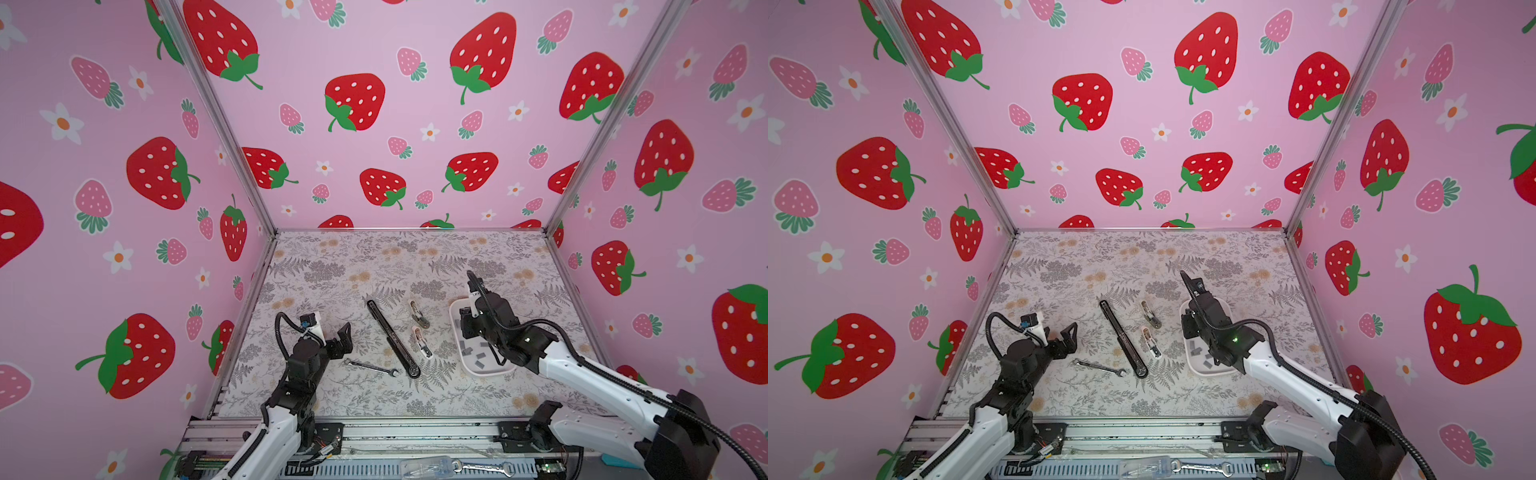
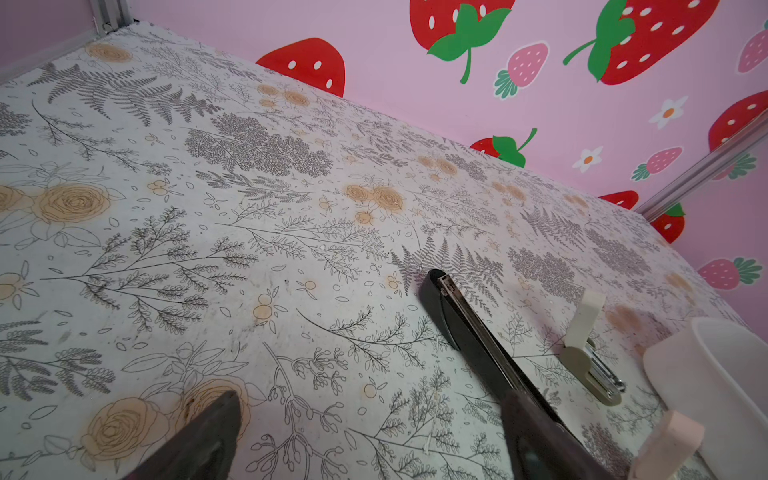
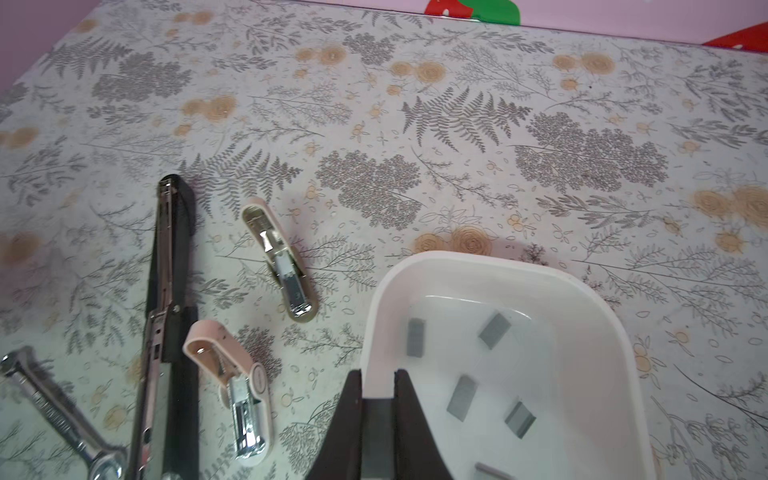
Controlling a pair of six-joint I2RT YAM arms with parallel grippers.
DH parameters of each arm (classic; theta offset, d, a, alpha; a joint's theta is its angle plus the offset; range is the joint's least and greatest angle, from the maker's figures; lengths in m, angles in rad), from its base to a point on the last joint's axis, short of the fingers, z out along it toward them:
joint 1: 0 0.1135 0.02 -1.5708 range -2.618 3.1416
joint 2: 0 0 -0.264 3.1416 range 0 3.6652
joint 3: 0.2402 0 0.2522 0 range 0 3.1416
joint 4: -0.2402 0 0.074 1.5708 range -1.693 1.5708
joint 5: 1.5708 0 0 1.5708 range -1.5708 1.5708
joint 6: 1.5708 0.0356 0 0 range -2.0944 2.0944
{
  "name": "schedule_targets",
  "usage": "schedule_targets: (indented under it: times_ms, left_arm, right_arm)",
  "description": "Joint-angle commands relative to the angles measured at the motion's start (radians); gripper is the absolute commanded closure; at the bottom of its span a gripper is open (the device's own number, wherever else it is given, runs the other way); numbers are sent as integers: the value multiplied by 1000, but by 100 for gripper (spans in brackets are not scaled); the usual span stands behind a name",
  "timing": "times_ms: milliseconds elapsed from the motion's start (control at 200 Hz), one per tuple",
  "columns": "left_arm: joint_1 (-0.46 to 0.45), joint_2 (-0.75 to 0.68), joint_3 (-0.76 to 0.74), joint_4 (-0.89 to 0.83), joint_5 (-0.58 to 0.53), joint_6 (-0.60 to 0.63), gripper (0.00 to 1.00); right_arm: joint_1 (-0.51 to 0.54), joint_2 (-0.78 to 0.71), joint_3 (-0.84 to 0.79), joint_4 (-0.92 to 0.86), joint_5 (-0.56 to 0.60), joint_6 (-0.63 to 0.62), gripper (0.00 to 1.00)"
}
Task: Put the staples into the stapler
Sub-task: 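Carry the staple strip with the right gripper to the opened black stapler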
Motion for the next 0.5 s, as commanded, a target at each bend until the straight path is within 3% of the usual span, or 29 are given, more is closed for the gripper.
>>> schedule_targets:
  times_ms: [0, 245, 415, 495]
  left_arm:
    - [3, -9, 77, -86, 64, -52, 1]
    - [1, -74, 273, -520, 173, -255, 1]
    - [1, -153, 146, -431, 197, -256, 1]
    - [1, -184, 168, -516, 192, -226, 1]
  right_arm:
    - [69, -42, -32, 49, 26, 34, 88]
    - [244, -52, -74, 223, 32, 0, 90]
    - [359, 44, -44, 298, 33, -70, 91]
    - [402, 100, -23, 312, 47, -102, 92]
